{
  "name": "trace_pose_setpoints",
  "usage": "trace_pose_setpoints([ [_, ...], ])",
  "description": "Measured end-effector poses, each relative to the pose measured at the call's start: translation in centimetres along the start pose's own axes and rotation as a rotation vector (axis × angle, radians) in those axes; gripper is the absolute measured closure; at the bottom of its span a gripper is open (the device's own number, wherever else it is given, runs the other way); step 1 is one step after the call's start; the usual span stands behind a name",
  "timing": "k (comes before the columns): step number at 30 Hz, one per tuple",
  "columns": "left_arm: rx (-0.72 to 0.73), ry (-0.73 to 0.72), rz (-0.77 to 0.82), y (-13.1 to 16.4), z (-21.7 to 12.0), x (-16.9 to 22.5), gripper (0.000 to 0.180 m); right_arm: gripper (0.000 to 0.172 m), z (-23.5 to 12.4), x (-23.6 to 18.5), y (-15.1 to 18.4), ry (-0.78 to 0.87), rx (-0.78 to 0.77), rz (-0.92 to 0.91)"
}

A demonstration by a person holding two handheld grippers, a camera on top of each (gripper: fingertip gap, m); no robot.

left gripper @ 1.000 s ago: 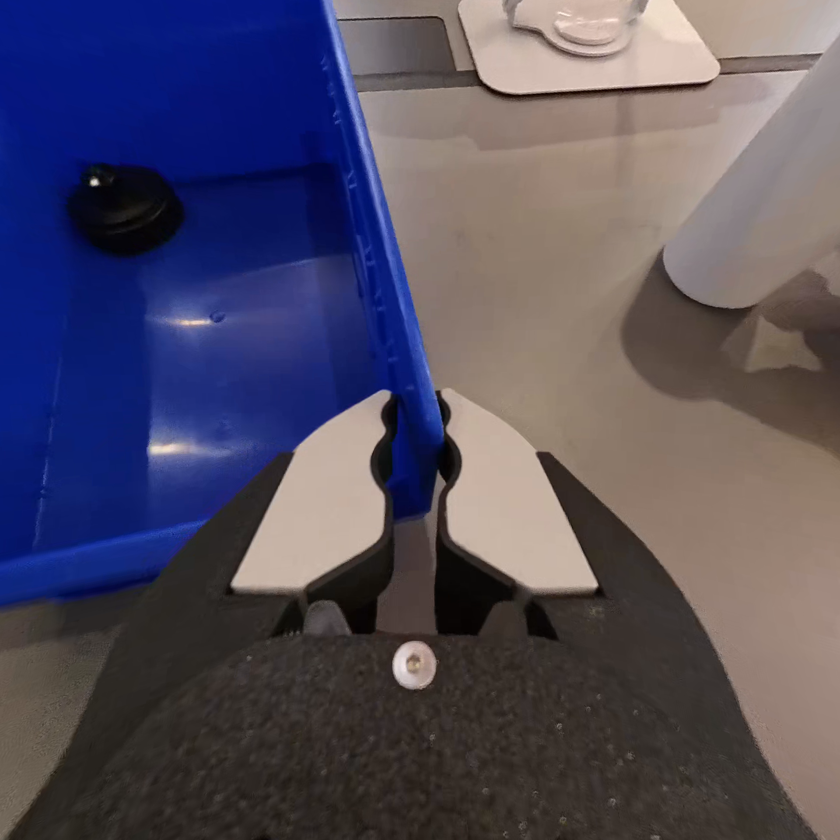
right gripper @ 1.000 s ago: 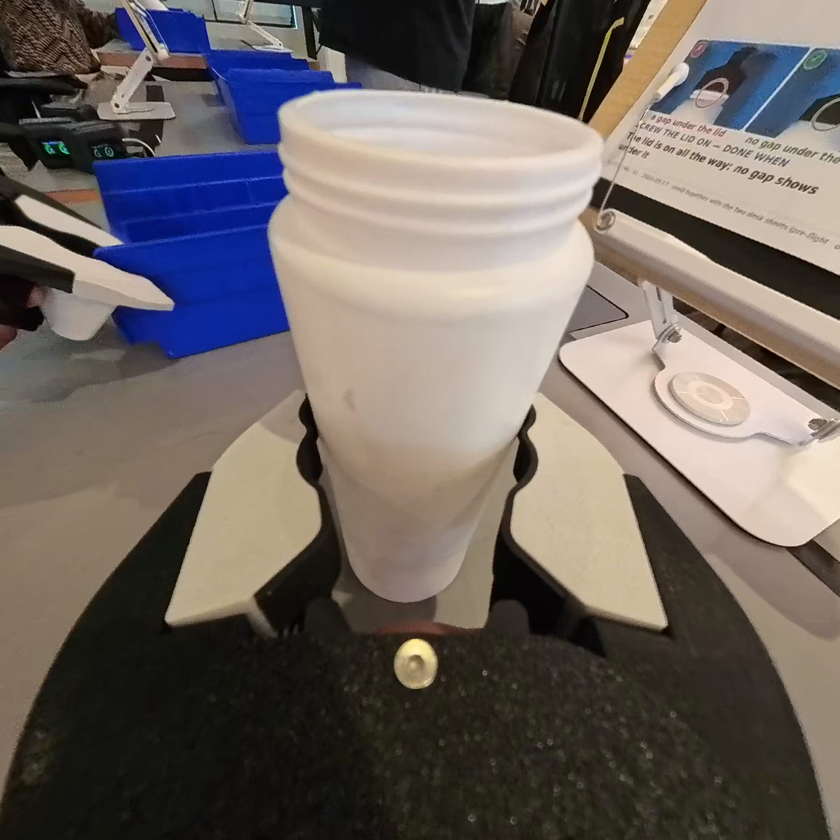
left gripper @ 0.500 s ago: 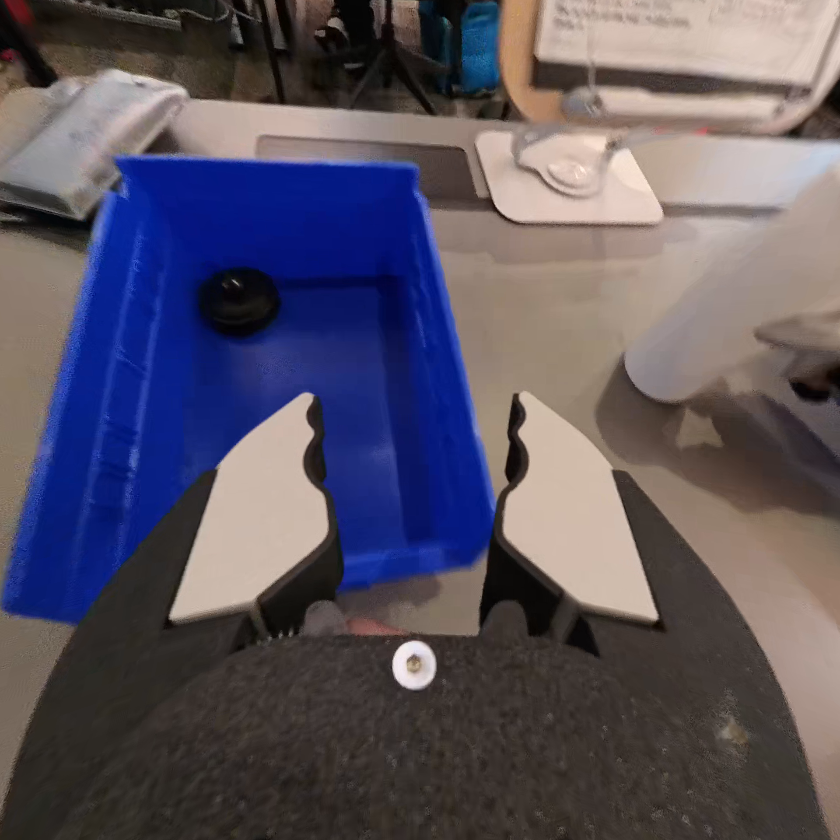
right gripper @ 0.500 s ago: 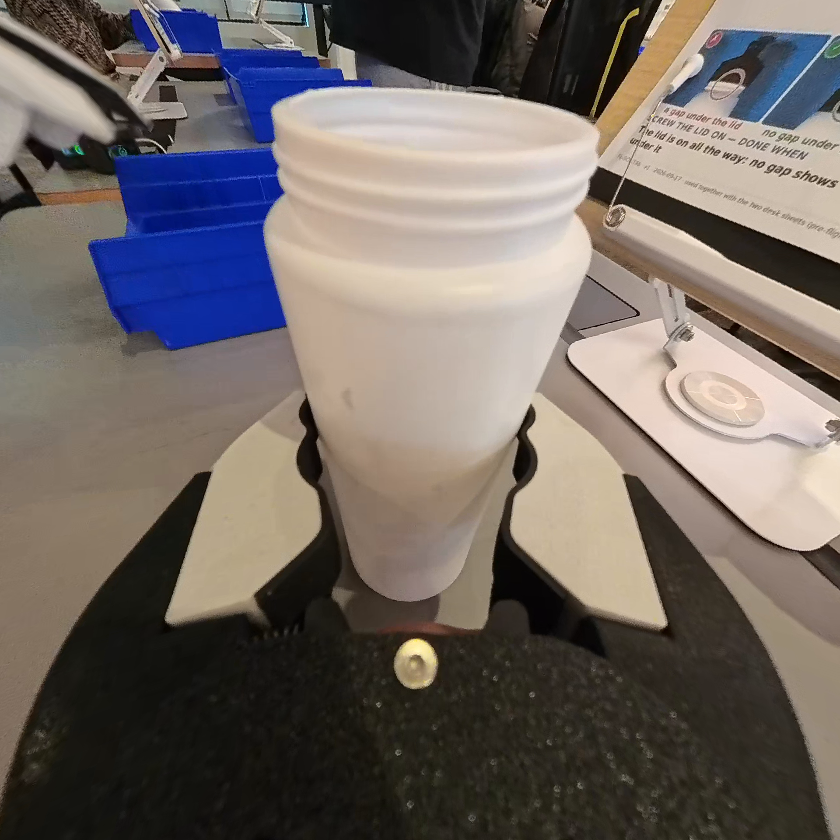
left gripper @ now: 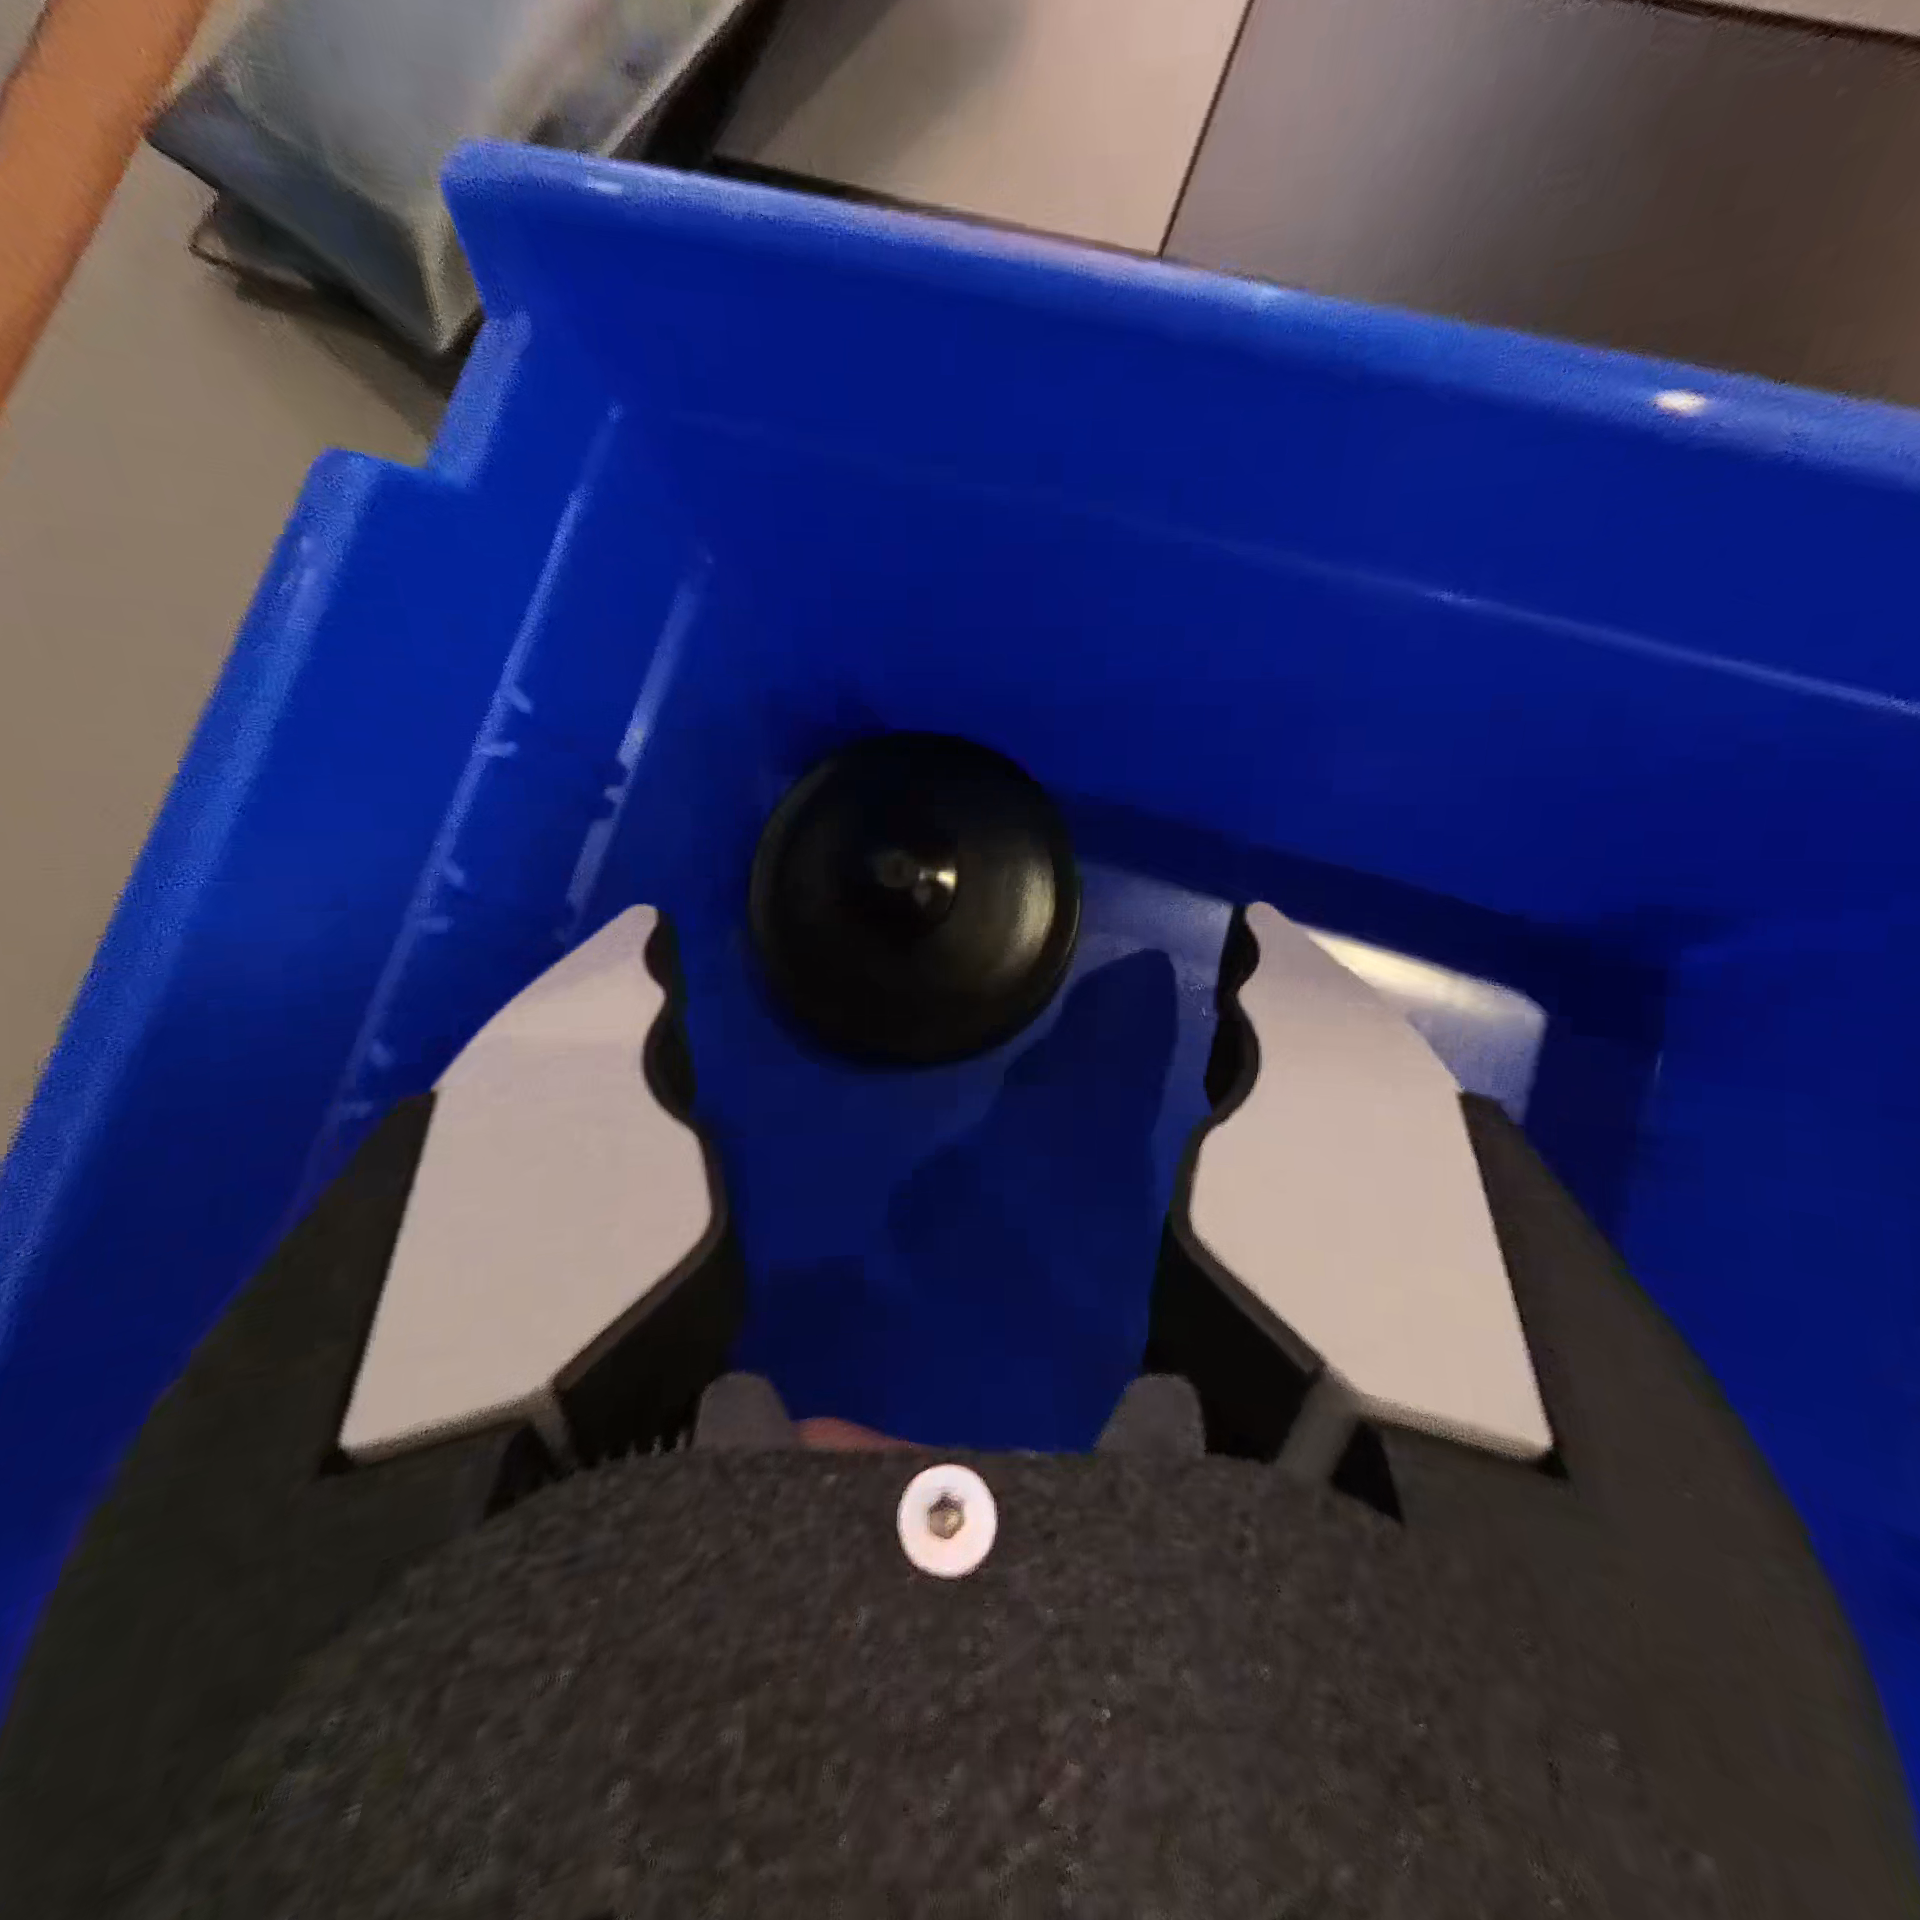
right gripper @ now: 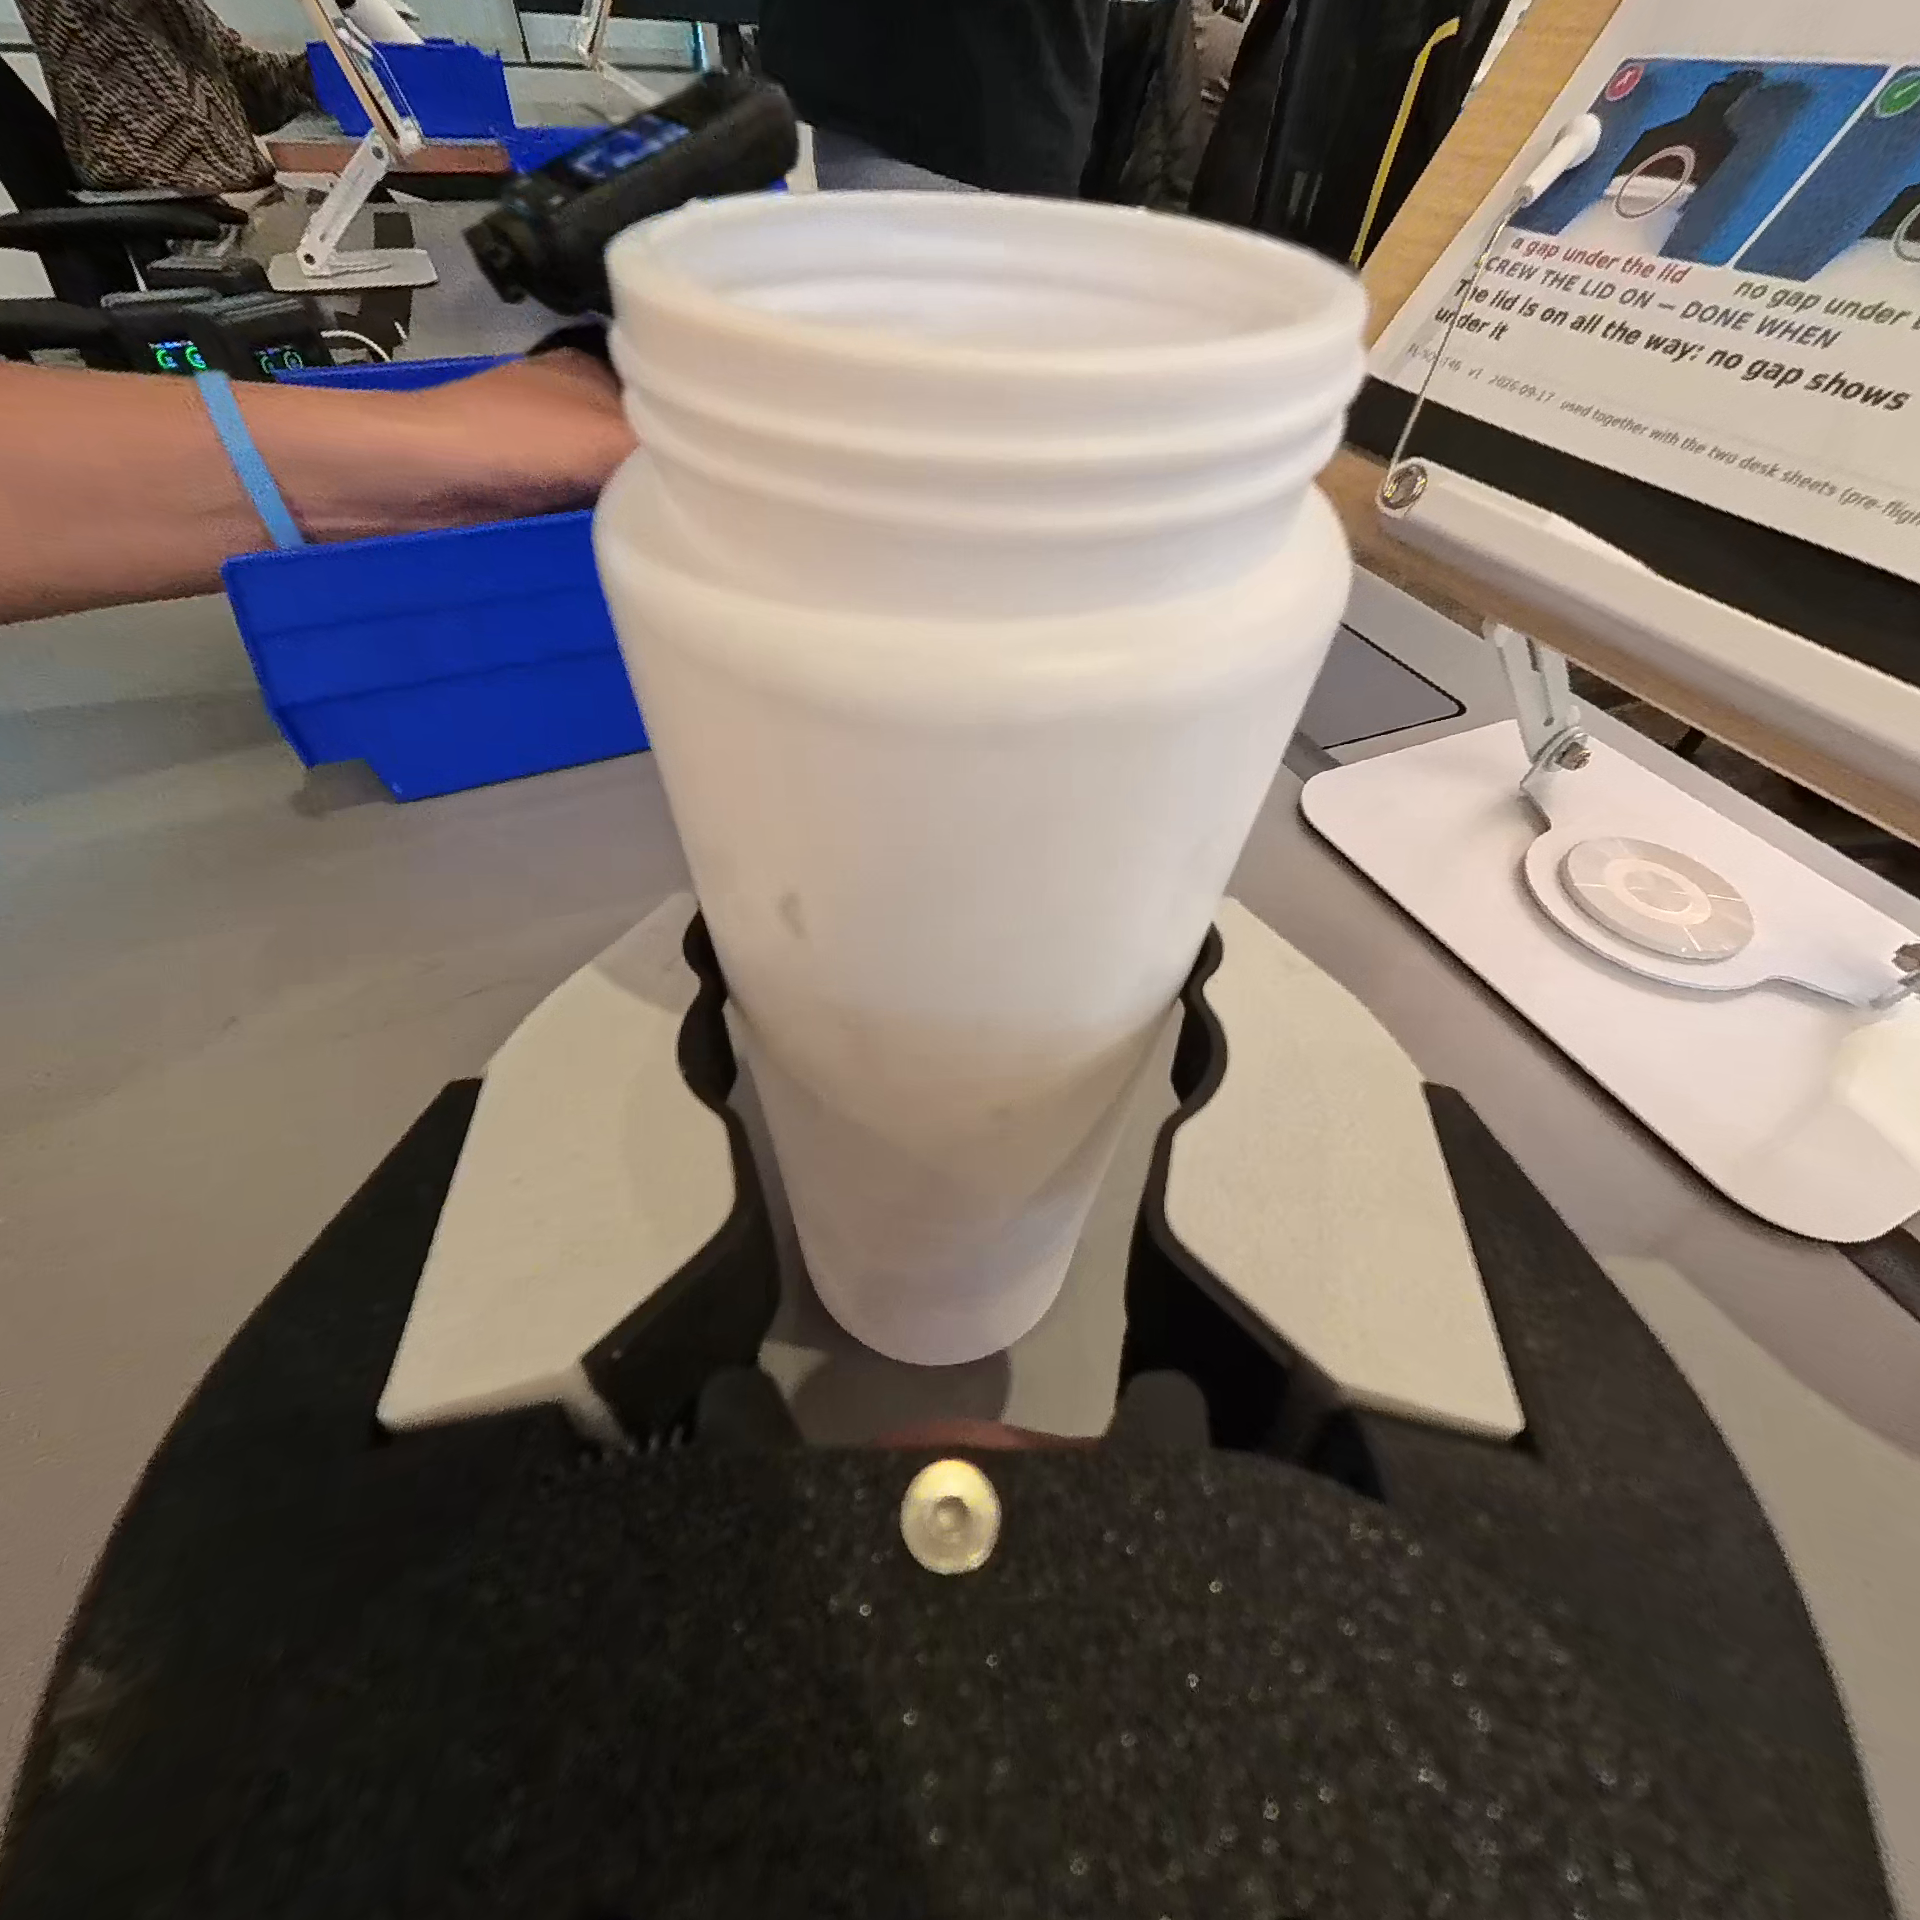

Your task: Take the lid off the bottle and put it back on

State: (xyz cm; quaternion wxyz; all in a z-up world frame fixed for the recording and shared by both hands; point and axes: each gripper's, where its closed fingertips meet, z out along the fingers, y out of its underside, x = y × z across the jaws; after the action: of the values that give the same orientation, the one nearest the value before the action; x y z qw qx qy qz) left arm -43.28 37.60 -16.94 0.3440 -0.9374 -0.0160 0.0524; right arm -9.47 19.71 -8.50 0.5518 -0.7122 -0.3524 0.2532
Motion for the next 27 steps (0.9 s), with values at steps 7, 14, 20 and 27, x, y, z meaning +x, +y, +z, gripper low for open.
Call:
trace_pose_setpoints([
  [7,-0.214,-0.009,0.082,0.8,1.7,-0.5,0.112,0.088,0.1,-0.4,0.0,-0.008,-0.009,-0.008],
  [14,-0.492,0.106,0.186,2.1,0.1,-0.1,0.112,0.088,0.1,-0.4,0.0,-0.012,-0.013,-0.007],
  [20,-0.476,0.248,0.305,0.5,-4.4,1.3,0.113,0.088,0.0,-0.4,0.0,-0.016,-0.009,-0.001],
  [27,-0.232,0.580,0.620,-4.7,-19.2,9.3,0.113,0.088,0.1,-0.5,0.0,-0.021,-0.004,-0.001],
])
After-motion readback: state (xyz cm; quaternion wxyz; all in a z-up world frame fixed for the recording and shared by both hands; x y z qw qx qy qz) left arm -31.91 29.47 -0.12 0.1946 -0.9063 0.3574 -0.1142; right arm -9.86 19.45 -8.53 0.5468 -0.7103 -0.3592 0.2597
